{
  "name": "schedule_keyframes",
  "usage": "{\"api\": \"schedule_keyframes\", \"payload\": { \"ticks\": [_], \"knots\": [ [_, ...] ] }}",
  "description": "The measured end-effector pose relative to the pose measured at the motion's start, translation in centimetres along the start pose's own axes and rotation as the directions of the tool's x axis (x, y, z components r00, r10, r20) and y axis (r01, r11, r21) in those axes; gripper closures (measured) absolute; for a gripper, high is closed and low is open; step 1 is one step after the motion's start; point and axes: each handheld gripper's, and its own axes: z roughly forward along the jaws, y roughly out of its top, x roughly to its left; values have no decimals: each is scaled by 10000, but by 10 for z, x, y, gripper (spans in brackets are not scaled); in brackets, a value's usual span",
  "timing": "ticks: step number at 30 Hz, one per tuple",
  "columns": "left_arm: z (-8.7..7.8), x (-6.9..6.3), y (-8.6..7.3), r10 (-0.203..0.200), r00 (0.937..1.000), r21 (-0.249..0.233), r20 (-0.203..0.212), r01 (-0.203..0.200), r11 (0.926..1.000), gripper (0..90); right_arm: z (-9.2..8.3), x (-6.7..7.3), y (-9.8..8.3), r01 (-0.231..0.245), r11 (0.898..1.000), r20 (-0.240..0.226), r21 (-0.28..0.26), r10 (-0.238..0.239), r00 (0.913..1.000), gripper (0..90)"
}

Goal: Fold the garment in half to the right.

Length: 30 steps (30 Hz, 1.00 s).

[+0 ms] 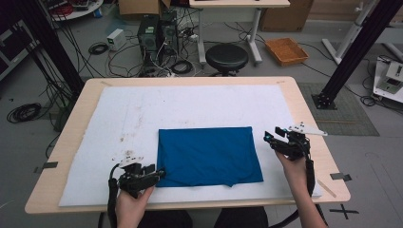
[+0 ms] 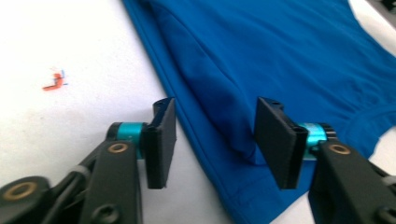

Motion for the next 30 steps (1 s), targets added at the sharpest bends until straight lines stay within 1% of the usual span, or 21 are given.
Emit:
{"api": "schedule_keyframes", "payload": {
  "ticks": [3, 4, 7, 8, 10, 11, 13, 16, 21, 24, 28, 30],
  "knots": [
    [1, -1, 0, 96, 9999, 61, -62, -96, 9999, 573, 1, 4, 0, 77, 10000, -83, -3, -77, 9999, 470],
    [2, -2, 0, 75, 9998, 45, -166, -74, 10000, 606, 2, 6, 1, 103, 9999, -110, 11, -103, 9999, 470],
    [3, -5, 0, 143, 9996, 92, -238, -141, 9999, 647, 3, 12, 2, 215, 9998, -199, -5, -215, 9996, 472],
    [4, -5, 0, 188, 9994, 100, -275, -185, 9998, 677, 4, 14, 3, 278, 9996, -232, 2, -278, 9993, 472],
    [5, -6, 0, 175, 9995, 86, -257, -173, 9998, 702, 6, 19, 3, 323, 9995, -327, 60, -321, 9990, 472],
    [5, -5, 1, 263, 9993, 144, -248, -259, 9996, 727, 7, 20, 4, 397, 9992, -347, 60, -395, 9986, 473],
    [6, -6, 1, 195, 9996, 159, -186, -192, 9997, 769, 10, 25, 5, 463, 9989, -458, 98, -458, 9979, 473],
    [6, -7, 1, 269, 9995, 187, -157, -266, 9995, 809, 13, 32, 6, 535, 9985, -595, 116, -527, 9968, 473],
    [6, -7, 2, 324, 9993, 192, -167, -320, 9993, 840, 21, 44, 12, 677, 9976, -916, 156, -660, 9936, 474],
    [6, -8, 2, 350, 9993, 175, -153, -347, 9992, 845, 27, 54, 19, 657, 9977, -1231, 149, -634, 9904, 482],
    [5, -8, 3, 338, 9994, 149, -61, -337, 9993, 846, 42, 72, 28, 664, 9977, -1629, 125, -635, 9846, 493],
    [4, -8, 4, 322, 9995, 110, -44, -322, 9994, 847, 52, 83, 33, 752, 9970, -1879, 191, -703, 9797, 505]
  ]
}}
